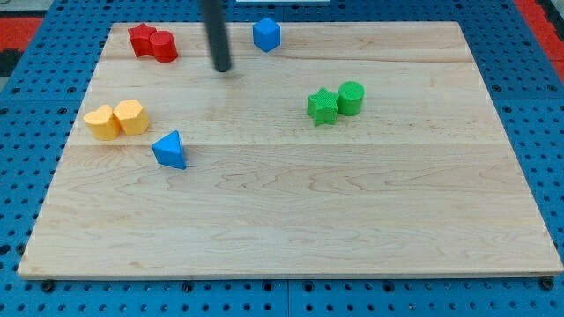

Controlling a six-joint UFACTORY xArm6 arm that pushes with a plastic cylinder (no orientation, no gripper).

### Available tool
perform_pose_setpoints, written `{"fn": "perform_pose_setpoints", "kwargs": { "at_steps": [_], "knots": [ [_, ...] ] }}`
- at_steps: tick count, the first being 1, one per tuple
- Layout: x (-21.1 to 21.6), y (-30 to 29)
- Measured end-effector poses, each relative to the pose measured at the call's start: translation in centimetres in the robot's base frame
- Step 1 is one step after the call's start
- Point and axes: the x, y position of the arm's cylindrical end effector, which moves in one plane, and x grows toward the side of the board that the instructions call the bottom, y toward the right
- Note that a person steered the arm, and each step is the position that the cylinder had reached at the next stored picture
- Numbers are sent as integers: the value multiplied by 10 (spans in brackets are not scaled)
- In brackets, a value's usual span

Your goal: Slide blue cube to blue triangle

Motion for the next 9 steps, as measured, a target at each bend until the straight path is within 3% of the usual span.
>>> {"fn": "perform_pose_setpoints", "kwargs": {
  "at_steps": [1, 2, 3, 4, 5, 7, 9],
  "knots": [
    [-36, 110],
    [-99, 122],
    [-100, 87],
    [-99, 1],
    [-72, -14],
    [63, -26],
    [116, -26]
  ]
}}
